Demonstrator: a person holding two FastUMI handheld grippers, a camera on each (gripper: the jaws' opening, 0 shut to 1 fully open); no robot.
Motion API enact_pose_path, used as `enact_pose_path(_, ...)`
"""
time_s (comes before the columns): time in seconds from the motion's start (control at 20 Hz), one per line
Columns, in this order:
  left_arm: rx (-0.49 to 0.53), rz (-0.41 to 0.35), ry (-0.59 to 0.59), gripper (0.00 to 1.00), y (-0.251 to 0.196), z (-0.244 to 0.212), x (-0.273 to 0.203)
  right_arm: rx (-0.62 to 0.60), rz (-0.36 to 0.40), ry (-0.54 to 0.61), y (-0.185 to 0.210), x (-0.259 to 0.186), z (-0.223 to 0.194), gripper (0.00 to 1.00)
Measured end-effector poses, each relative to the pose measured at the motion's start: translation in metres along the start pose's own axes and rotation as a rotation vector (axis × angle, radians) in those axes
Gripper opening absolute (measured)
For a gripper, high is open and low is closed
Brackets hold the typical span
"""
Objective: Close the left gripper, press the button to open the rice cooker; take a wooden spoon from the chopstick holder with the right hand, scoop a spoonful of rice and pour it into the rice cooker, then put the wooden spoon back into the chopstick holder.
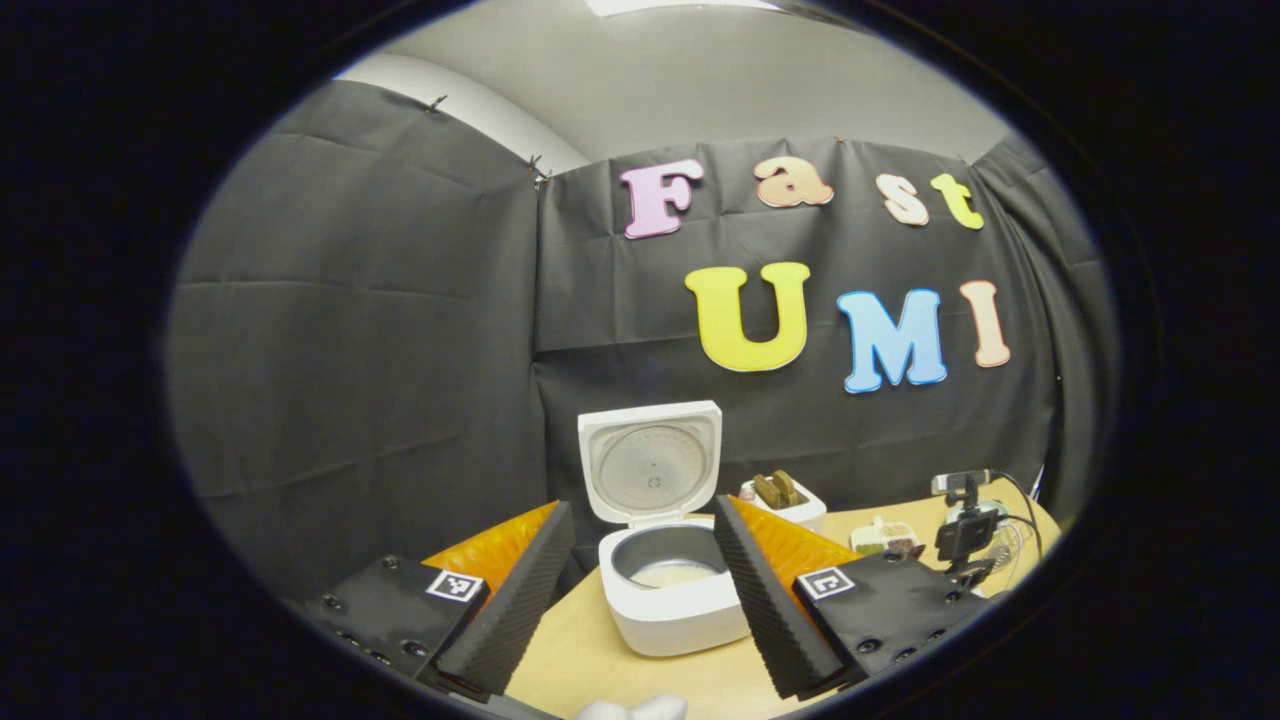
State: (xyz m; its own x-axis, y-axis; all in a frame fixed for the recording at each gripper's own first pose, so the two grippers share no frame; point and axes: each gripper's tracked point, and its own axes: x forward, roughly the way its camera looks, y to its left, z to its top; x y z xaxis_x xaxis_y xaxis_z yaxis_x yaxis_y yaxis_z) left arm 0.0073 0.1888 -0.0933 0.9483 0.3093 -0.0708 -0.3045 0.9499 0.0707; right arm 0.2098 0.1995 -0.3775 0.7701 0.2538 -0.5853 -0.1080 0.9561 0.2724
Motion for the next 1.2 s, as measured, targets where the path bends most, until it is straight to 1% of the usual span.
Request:
enact_pose_path(0.15,-0.001,-0.004,-0.005,0.98,-0.003,0.004,0.002,0.224,0.041,0.023,-0.015,0.000,0.001,0.17)
enact_pose_path(0.25,0.002,-0.008,-0.013,0.98,-0.006,0.009,0.003,0.343,0.064,0.028,-0.027,-0.003,-0.001,0.17)
enact_pose_path(0.35,0.015,-0.013,-0.023,0.98,-0.009,0.012,0.004,0.417,0.075,0.013,-0.037,-0.007,0.002,0.17)
enact_pose_path(0.55,0.018,-0.030,-0.028,0.98,-0.018,0.015,0.005,0.529,0.106,-0.030,-0.053,-0.014,0.017,0.17)
enact_pose_path(0.8,0.012,-0.047,-0.026,0.98,-0.027,0.016,0.005,0.574,0.135,-0.079,-0.062,-0.024,0.036,0.17)
enact_pose_path(1.2,0.011,-0.056,-0.024,0.98,-0.027,0.016,0.002,0.608,0.152,-0.123,-0.065,-0.042,0.061,0.17)
